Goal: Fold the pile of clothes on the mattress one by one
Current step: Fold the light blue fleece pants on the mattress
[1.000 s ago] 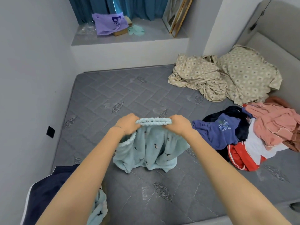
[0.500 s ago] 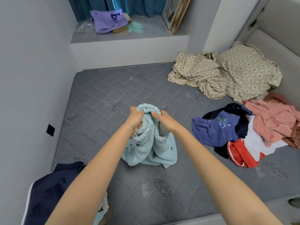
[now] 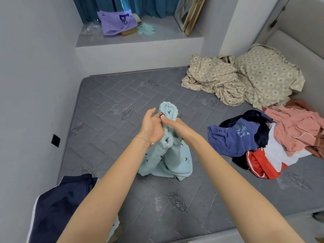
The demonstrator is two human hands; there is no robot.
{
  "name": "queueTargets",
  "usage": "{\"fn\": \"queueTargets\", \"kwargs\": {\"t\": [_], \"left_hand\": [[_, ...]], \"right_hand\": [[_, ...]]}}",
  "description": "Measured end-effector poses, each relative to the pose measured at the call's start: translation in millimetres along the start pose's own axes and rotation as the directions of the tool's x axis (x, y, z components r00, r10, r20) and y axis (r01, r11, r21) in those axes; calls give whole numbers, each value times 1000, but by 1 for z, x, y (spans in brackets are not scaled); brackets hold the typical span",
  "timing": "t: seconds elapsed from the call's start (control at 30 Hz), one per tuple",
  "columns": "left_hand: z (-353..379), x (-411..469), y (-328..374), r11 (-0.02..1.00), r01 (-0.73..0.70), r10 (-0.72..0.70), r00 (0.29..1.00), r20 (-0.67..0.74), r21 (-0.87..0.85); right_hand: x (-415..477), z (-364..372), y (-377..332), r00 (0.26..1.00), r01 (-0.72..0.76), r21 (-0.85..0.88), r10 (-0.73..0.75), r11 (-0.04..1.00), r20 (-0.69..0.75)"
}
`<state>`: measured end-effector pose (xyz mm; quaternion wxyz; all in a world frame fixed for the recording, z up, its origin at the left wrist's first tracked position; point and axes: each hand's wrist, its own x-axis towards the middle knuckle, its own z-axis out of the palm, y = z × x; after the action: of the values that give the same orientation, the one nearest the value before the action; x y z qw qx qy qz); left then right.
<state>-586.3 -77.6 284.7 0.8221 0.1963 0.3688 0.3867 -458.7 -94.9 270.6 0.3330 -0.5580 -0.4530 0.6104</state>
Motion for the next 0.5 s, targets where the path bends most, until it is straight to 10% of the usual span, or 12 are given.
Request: {"fn": "queueTargets", "kwargs": {"t": [0.17, 0.3, 0.4, 0.5], "left_hand": [[-8, -1, 4, 1000, 15, -15, 1000, 25, 8], [-18, 3, 14, 855, -94, 168, 981, -100, 510], [-35, 8, 16, 624, -169, 298, 954, -32, 763], [-47, 7, 24, 674, -191, 195, 978, 78, 713]], "right_hand": [[-1, 0, 7, 979, 119, -126, -138, 985, -153], [-9, -10, 5, 971, 81, -149, -112, 985, -213], [-15, -10, -6, 988, 89, -16, -90, 996, -123], [-21, -13, -19, 996, 83, 172, -75, 982, -52]]}}
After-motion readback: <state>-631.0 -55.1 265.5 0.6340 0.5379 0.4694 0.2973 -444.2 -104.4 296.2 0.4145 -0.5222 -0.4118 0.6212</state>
